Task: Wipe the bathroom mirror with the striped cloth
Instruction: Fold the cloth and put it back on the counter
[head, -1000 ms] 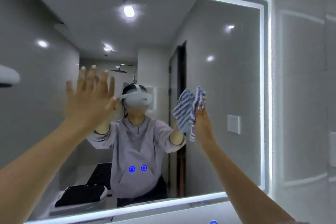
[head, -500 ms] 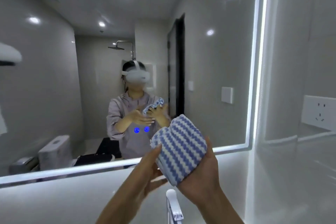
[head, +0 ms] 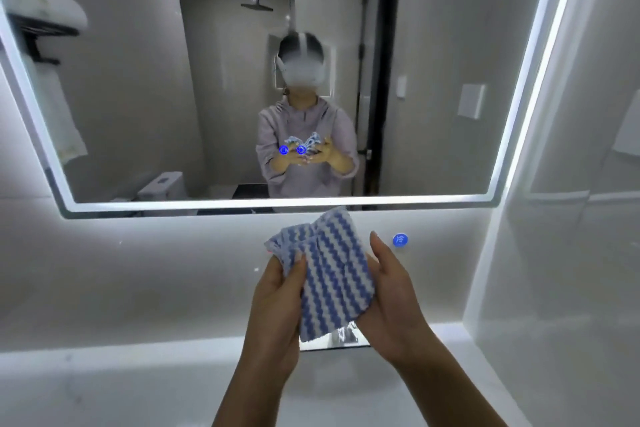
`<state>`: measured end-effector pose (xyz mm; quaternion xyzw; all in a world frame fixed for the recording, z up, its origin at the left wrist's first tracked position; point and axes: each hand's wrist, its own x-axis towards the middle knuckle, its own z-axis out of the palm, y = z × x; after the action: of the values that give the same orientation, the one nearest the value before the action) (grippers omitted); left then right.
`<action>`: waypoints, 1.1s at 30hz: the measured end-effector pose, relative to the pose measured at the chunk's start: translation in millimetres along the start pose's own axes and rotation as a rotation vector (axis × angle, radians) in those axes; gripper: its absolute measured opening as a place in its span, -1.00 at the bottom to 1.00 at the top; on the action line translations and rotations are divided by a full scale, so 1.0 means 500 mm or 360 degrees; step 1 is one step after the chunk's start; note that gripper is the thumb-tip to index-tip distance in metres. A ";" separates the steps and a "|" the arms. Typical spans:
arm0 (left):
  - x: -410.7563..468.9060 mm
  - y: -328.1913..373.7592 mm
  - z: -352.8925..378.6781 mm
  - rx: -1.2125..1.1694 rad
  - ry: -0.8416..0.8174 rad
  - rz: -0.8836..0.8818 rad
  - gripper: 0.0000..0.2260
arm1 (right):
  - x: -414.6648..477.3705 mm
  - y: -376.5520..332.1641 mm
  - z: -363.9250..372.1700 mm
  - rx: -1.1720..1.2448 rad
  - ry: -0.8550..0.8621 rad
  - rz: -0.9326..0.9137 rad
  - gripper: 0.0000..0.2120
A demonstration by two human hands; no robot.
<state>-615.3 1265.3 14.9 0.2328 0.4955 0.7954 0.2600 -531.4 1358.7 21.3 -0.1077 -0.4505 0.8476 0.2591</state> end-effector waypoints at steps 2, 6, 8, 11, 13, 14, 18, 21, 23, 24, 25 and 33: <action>-0.010 0.006 -0.008 0.0050 -0.0003 0.0055 -0.87 | -0.009 0.007 -0.021 -0.0125 0.0053 -0.0022 -0.51; -0.010 0.008 -0.024 0.0171 -0.0051 0.0018 -0.86 | -0.028 0.009 -0.048 -0.0180 -0.0034 0.0050 -0.67; -0.013 0.009 -0.032 0.0167 -0.0139 -0.0043 -0.84 | -0.031 0.013 -0.065 -0.0322 -0.0009 0.0058 -0.72; -0.017 0.009 -0.044 0.0221 -0.0179 -0.0091 -0.82 | -0.039 0.015 -0.075 -0.0648 0.0040 -0.0011 -0.79; -0.017 0.009 -0.048 0.0327 -0.0142 -0.0051 -0.78 | -0.046 0.011 -0.075 -0.0862 0.0084 -0.0113 -0.82; -0.016 0.008 -0.049 0.0392 -0.0116 -0.0009 -0.76 | -0.050 0.008 -0.075 -0.0987 0.0127 -0.0180 -0.86; -0.016 0.000 -0.039 0.0535 0.0008 0.0122 -0.79 | -0.051 0.004 -0.078 -0.1518 0.0316 -0.0449 -0.94; -0.013 -0.008 -0.036 0.0548 0.0081 0.0137 -0.81 | -0.046 0.004 -0.084 -0.1750 0.0337 -0.0504 -0.89; -0.009 -0.006 -0.035 0.0538 0.0074 0.0123 -0.82 | -0.044 -0.005 -0.081 -0.1684 0.0302 -0.0468 -0.80; -0.006 -0.003 -0.034 0.0528 0.0050 0.0119 -0.80 | -0.042 -0.010 -0.079 -0.1586 0.0265 -0.0434 -0.69; -0.003 0.002 -0.033 0.0520 0.0017 0.0114 -0.78 | -0.037 -0.015 -0.079 -0.1486 0.0226 -0.0399 -0.58; 0.014 0.023 -0.038 0.0452 -0.0132 0.0006 -0.65 | 0.003 -0.022 -0.070 -0.0868 0.0199 -0.0359 -0.83</action>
<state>-634.6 1252.7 18.6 0.3007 0.5915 0.7075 0.2432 -514.4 1389.6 10.5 -0.1745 -0.6539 0.6529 0.3403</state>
